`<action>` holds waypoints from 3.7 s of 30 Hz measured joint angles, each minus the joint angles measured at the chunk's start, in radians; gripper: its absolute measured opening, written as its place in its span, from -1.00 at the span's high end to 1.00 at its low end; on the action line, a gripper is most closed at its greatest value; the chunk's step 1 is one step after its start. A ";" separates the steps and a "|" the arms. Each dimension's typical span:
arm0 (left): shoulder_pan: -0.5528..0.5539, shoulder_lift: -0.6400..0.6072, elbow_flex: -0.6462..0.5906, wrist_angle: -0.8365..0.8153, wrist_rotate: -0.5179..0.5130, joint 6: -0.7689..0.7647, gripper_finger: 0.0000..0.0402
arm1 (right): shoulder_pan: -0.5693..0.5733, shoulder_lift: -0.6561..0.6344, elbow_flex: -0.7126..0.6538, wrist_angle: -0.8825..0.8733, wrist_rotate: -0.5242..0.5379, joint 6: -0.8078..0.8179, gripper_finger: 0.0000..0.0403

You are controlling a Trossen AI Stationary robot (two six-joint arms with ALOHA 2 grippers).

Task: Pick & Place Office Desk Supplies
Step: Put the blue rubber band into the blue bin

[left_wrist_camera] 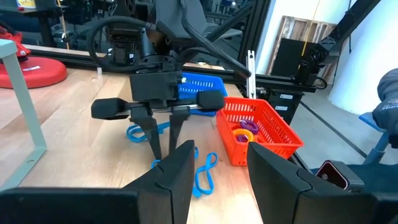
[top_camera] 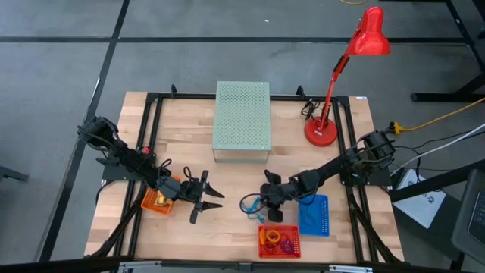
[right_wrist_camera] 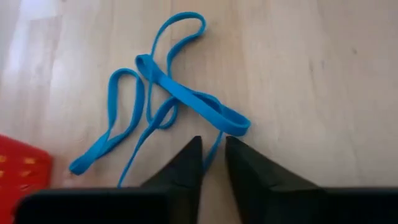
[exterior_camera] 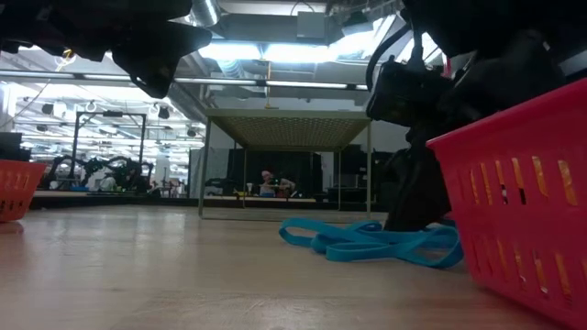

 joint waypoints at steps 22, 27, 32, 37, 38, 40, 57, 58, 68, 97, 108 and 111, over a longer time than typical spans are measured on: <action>0.000 0.000 0.000 0.001 0.003 -0.001 0.29 | -0.008 -0.281 -0.006 -0.361 0.056 0.054 0.99; 0.000 0.000 0.000 0.005 0.002 0.000 0.29 | -0.007 -0.399 -0.006 -0.361 0.059 0.029 1.00; 0.000 0.000 0.000 0.004 0.003 0.000 0.29 | 0.013 -0.492 -0.005 -0.493 0.127 0.075 1.00; -0.001 0.000 0.000 -0.001 0.003 0.000 0.29 | 0.081 -0.568 -0.005 -0.631 0.173 0.179 1.00; -0.001 0.000 0.000 0.000 0.003 0.000 0.29 | 0.100 -0.578 -0.005 -0.645 0.178 0.203 1.00; -0.001 0.000 0.000 -0.001 0.003 0.000 0.29 | 0.138 -0.589 -0.005 -0.661 0.178 0.243 1.00; -0.001 0.000 0.000 -0.001 0.005 0.000 0.29 | 0.404 -0.591 -0.004 -0.841 0.216 0.641 1.00; -0.001 0.000 0.000 -0.001 0.004 0.000 0.29 | 0.413 -0.591 -0.004 -0.841 0.215 0.654 1.00; -0.001 0.000 0.000 -0.001 0.004 0.000 0.29 | 0.502 -0.591 -0.003 -0.869 0.208 0.788 1.00; 0.247 0.420 0.400 -0.392 0.286 -0.038 0.29 | 0.568 -0.505 -0.046 -0.785 0.387 0.822 -0.08; 0.278 0.419 0.481 -0.592 0.252 -0.024 0.29 | 0.568 -0.505 -0.046 -0.738 0.421 0.761 -0.16; 0.274 0.419 0.481 -0.604 0.242 -0.023 0.29 | 0.568 -0.505 -0.046 -0.737 0.426 0.753 -0.16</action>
